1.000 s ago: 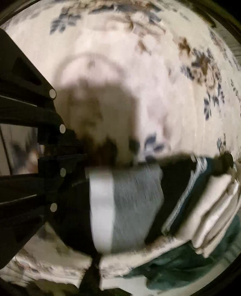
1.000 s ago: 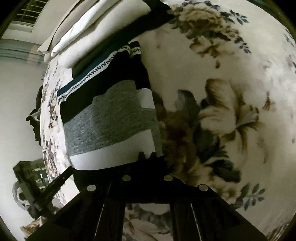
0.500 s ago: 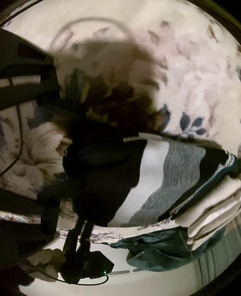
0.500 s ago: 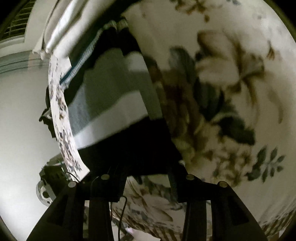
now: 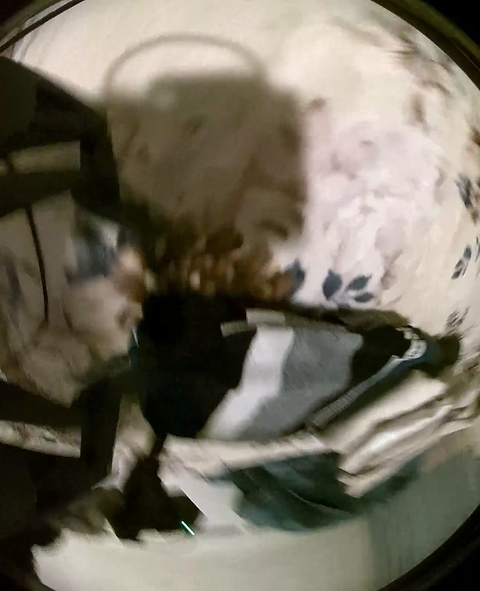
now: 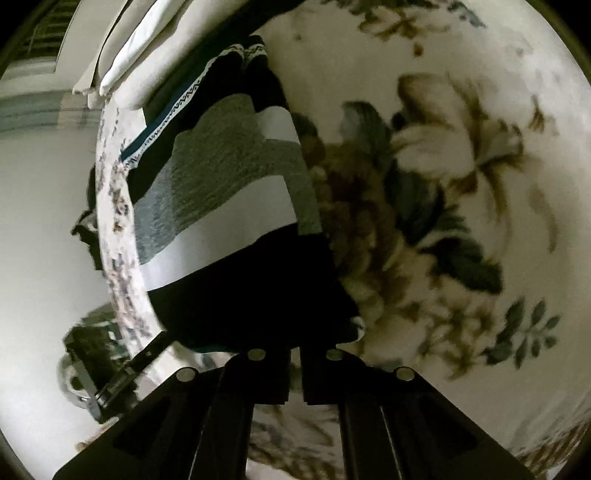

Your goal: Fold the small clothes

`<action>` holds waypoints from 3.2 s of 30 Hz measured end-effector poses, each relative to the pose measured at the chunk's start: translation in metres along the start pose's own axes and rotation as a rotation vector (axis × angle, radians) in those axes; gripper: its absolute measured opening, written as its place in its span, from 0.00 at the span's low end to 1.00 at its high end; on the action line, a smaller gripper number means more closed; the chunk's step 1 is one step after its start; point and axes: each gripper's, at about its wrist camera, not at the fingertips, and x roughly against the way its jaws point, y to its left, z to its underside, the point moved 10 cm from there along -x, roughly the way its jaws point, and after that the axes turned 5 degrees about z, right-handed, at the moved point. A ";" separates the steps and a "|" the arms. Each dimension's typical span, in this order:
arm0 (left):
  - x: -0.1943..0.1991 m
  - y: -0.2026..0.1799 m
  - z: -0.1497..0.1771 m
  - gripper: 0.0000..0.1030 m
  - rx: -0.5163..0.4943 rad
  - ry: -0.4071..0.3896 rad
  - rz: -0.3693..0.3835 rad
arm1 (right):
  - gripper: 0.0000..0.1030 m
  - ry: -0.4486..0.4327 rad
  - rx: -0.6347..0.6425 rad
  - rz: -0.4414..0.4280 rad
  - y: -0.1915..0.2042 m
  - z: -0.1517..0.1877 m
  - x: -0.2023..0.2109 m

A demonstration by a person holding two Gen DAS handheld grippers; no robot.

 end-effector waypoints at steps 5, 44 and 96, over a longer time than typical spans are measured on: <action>-0.039 -0.001 0.006 0.69 -0.041 -0.006 -0.048 | 0.15 0.020 -0.039 -0.009 -0.010 0.005 -0.006; -0.101 -0.031 -0.024 0.49 0.566 -0.253 0.301 | 0.60 0.146 0.053 -0.294 0.076 -0.146 -0.086; 0.014 0.090 0.014 1.00 0.254 -0.052 -0.450 | 0.03 -0.309 0.225 0.212 0.042 -0.108 0.026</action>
